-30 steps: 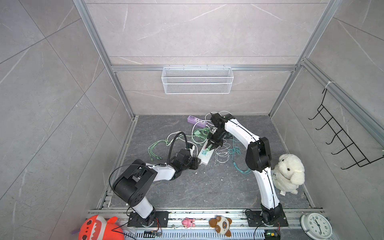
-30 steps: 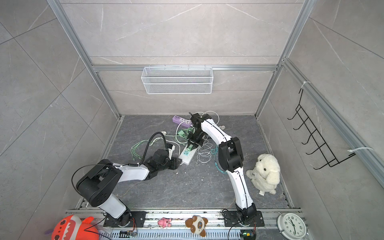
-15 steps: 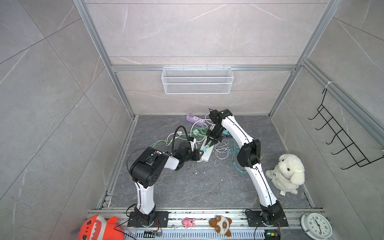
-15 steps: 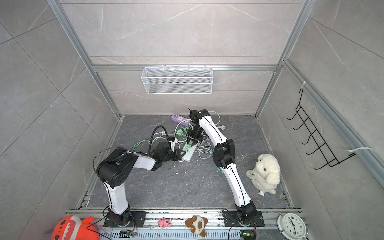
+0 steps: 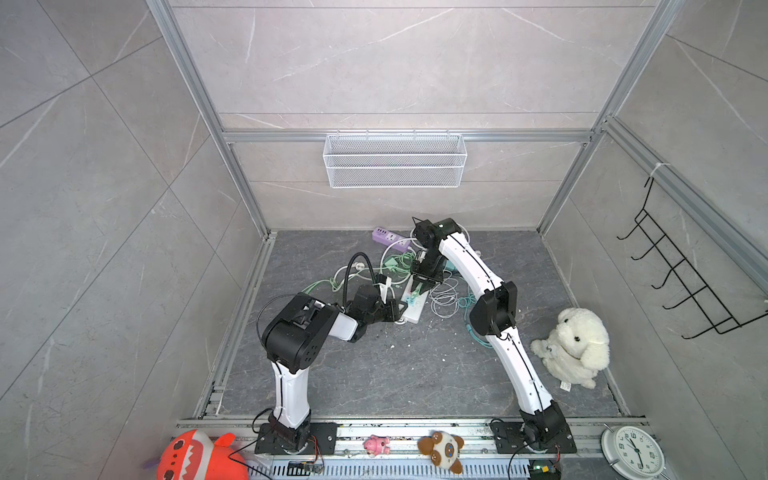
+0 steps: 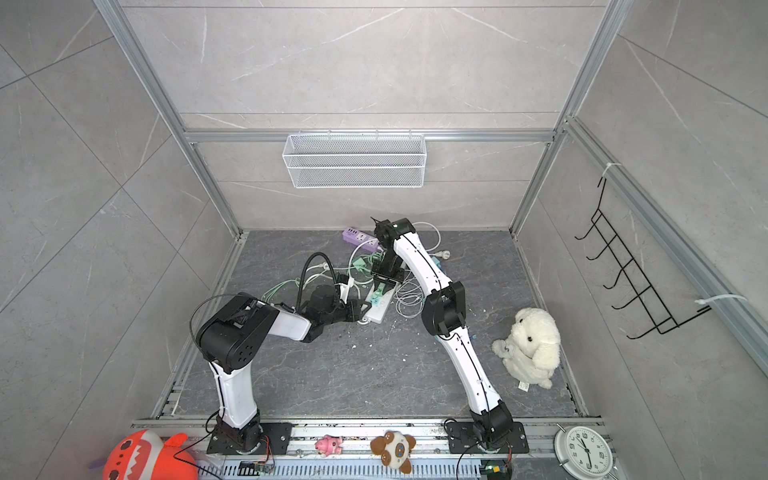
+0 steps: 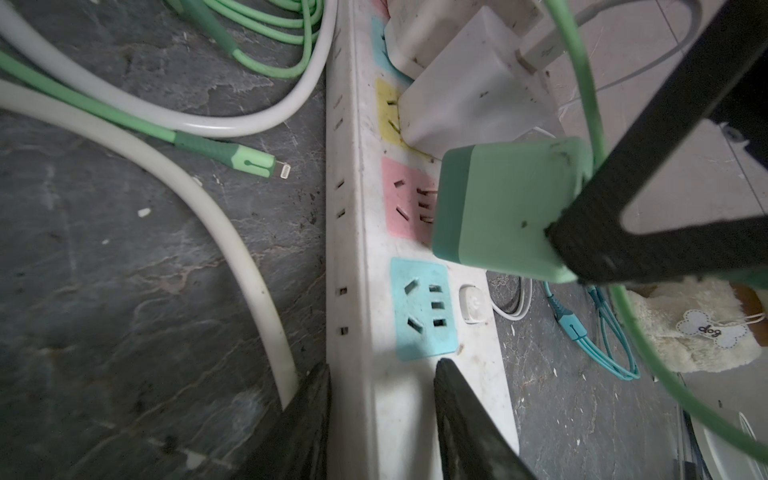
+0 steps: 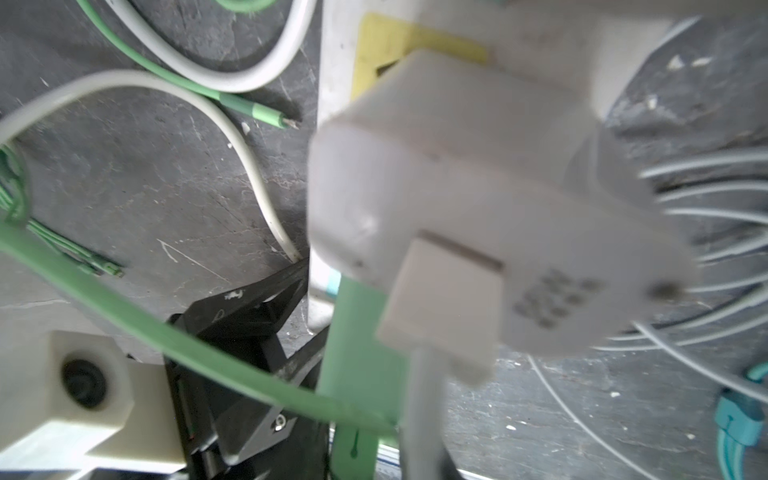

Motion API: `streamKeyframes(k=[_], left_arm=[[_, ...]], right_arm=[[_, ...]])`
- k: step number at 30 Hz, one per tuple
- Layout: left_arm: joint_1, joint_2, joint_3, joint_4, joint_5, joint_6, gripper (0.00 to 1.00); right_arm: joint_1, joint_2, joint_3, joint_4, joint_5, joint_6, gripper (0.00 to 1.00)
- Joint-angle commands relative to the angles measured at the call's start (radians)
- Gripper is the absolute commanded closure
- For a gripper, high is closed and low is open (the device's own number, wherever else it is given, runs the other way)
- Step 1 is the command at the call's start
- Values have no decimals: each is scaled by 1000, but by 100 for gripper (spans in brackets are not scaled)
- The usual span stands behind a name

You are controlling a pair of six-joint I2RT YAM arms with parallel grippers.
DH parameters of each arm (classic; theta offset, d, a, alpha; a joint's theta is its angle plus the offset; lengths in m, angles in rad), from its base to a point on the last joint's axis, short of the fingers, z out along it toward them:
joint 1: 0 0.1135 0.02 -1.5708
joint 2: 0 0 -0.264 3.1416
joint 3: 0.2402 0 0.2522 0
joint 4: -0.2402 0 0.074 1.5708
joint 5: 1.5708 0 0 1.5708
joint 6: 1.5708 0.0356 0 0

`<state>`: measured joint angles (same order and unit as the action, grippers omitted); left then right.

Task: Insert the plug
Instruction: 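Press the green charger into the strip with right gripper while left gripper steadies it, then hold the green charger pressed down in the pink socket with right gripper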

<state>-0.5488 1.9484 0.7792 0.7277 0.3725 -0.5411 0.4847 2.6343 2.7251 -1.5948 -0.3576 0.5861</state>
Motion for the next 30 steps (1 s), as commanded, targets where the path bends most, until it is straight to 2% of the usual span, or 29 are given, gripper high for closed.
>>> streamKeyframes(k=[1, 6, 11, 15, 24, 30], left_arm=[[-16, 41, -15, -47, 57, -11, 58], [-19, 27, -32, -48, 58, -14, 58], [-22, 27, -29, -51, 67, -16, 59], [-22, 26, -28, -50, 67, -18, 59], [-23, 11, -28, -58, 66, -21, 58], [-23, 10, -23, -62, 68, -22, 58]], right_arm=[[15, 18, -95, 199, 163, -27, 95], [21, -26, -210, 296, 179, 19, 95], [20, 1, -139, 255, 216, 8, 88], [15, 16, -79, 237, 218, 3, 75], [-1, 70, 22, 205, 204, -6, 67], [-2, 69, 12, 208, 223, -15, 67]])
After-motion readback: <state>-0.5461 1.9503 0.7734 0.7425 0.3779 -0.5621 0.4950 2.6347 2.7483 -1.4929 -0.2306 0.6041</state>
